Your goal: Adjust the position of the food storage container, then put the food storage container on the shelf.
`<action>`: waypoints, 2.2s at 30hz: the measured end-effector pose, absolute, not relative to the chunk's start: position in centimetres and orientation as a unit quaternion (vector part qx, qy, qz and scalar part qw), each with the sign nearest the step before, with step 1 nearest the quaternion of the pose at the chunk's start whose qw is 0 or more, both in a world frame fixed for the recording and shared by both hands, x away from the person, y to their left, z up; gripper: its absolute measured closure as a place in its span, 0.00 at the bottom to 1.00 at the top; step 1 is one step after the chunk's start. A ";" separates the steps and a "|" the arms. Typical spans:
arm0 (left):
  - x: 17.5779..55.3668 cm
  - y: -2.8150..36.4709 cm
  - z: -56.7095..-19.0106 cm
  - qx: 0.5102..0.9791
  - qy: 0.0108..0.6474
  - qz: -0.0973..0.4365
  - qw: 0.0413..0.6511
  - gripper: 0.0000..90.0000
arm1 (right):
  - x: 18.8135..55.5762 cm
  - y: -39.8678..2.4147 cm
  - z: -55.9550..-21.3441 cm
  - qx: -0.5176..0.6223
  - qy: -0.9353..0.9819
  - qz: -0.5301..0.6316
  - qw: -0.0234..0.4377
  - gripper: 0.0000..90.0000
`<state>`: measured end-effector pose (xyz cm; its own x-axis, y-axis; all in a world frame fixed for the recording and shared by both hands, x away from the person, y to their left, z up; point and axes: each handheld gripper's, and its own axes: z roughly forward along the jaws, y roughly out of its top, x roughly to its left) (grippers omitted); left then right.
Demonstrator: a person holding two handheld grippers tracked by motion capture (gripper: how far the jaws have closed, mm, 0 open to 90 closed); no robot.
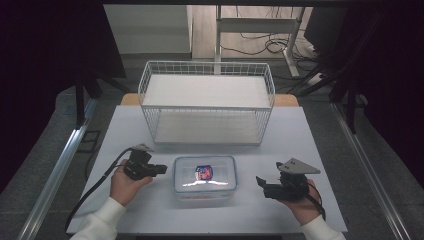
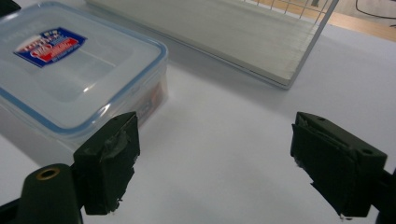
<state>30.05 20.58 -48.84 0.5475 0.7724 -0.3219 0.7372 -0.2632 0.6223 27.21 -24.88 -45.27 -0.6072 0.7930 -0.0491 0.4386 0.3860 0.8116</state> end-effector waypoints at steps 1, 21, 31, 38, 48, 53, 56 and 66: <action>29.7 20.8 -48.7 0.793 0.474 0.033 0.382 0.87 | 27.3 -24.9 -45.3 0.385 0.801 0.405 0.217 0.17; 27.0 21.4 -48.3 0.774 0.476 0.078 0.410 0.32 | 27.3 -23.2 -46.5 0.357 0.825 0.394 0.194 0.16; 27.0 21.3 -48.0 0.755 0.477 0.028 0.448 0.25 | 27.5 -22.6 -46.7 0.362 0.831 0.397 0.149 0.15; 27.2 20.9 -48.3 0.742 0.483 -0.020 0.464 0.22 | 27.5 -22.4 -46.8 0.356 0.833 0.398 0.141 0.16; 27.7 19.3 -49.9 0.713 0.496 -0.123 0.479 0.17 | 27.7 -22.2 -46.6 0.354 0.829 0.414 0.128 0.16; 28.3 18.7 -50.8 0.712 0.508 -0.147 0.462 0.16 | 27.7 -22.2 -46.5 0.351 0.829 0.415 0.131 0.16; 28.5 18.4 -51.3 0.708 0.508 -0.165 0.462 0.16 | 27.7 -22.3 -46.5 0.351 0.830 0.412 0.134 0.16; 29.2 17.5 -52.9 0.700 0.512 -0.208 0.452 0.16 | 27.5 -22.4 -46.5 0.352 0.830 0.411 0.136 0.17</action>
<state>29.21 17.49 -52.88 0.3894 0.5292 -0.7539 0.9048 -0.0664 0.4207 27.55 -22.38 -46.54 -0.7151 0.6962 0.0630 0.4717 0.4141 0.7785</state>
